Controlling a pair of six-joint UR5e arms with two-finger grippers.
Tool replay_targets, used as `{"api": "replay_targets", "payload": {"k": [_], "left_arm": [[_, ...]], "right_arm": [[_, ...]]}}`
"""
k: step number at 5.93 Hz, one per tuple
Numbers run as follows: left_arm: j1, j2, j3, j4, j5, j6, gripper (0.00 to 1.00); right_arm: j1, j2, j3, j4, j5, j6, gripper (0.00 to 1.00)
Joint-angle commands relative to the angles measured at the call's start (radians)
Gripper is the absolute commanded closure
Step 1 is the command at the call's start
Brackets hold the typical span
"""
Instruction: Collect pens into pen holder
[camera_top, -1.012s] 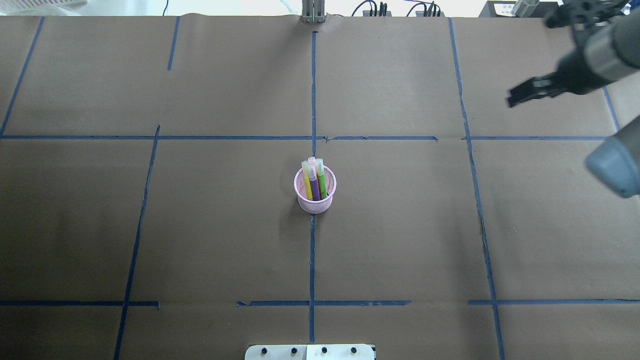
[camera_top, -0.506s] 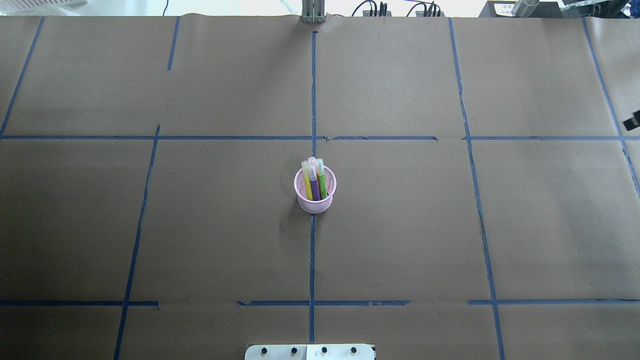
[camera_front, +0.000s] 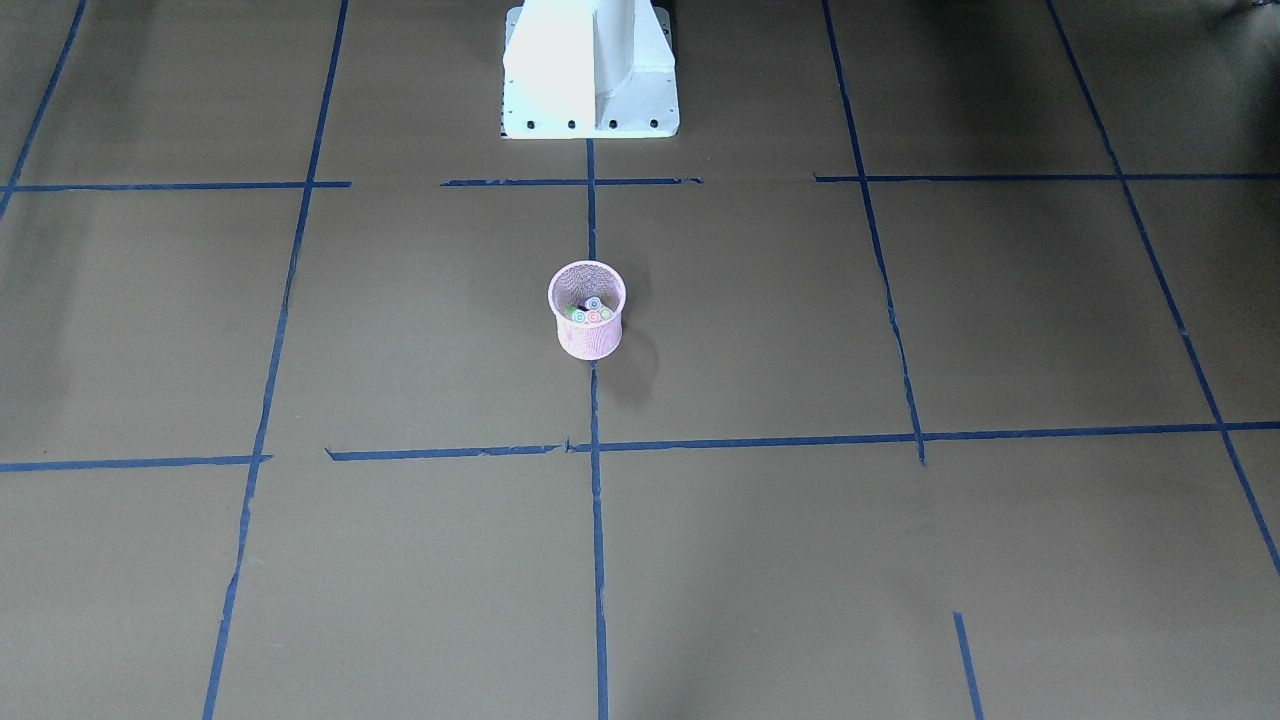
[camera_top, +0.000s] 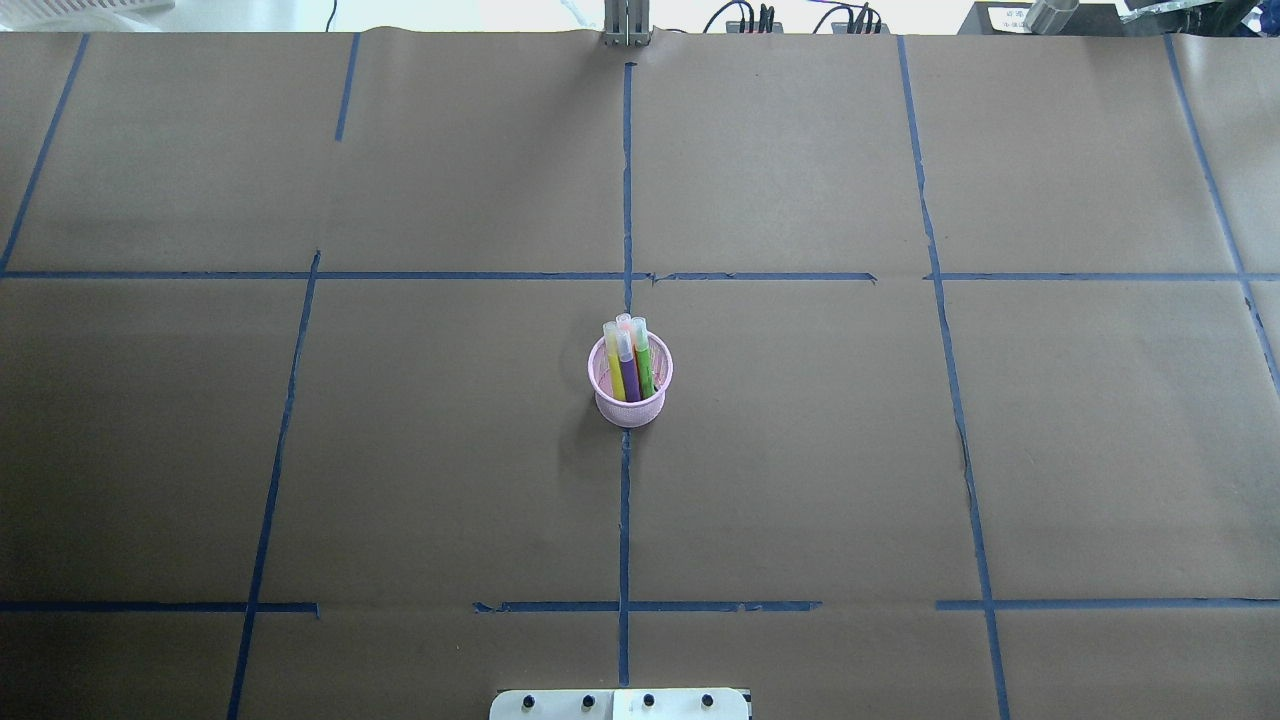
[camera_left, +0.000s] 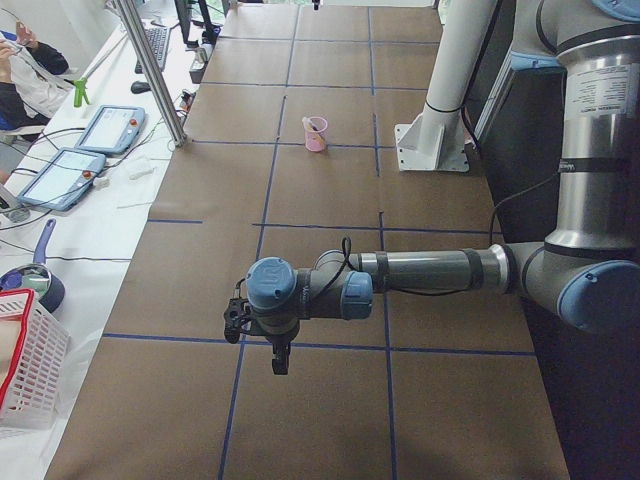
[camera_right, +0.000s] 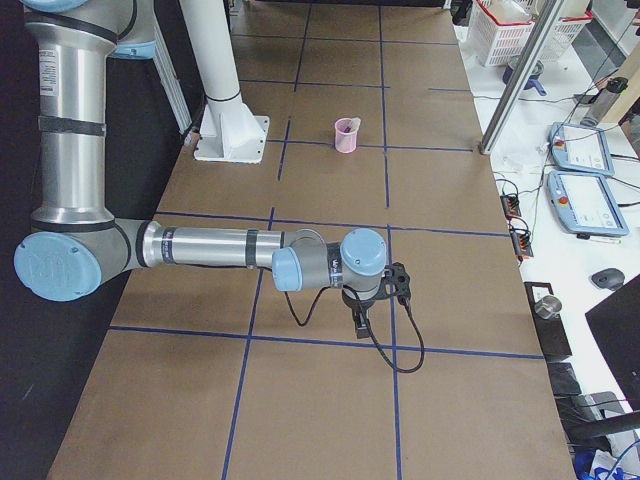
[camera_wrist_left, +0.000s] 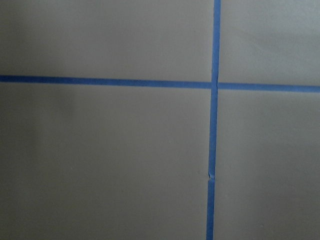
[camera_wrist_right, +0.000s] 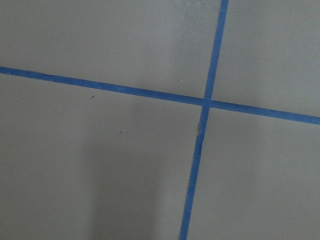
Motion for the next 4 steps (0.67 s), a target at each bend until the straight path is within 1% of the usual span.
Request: {"api": "replay_targets", "payload": {"k": [1,2,3,4], "left_arm": [[0.000,0.022,-0.010,-0.003,0.000,0.000,0.00],[0.002,0.022,-0.005,-0.003,0.000,0.000,0.00],[0.004,0.017,0.008,-0.011,0.000,0.002,0.00],[0.004,0.020,0.001,-0.012,0.000,0.003,0.00]], "right_arm": [[0.112,-0.021,0.009,-0.033,0.007,0.007,0.00],[0.127,0.006,0.018,-0.186,0.014,-0.002,0.00],[0.144,0.006,0.023,-0.213,0.026,-0.003,0.00],[0.144,-0.004,0.015,-0.207,0.062,-0.003,0.00]]}}
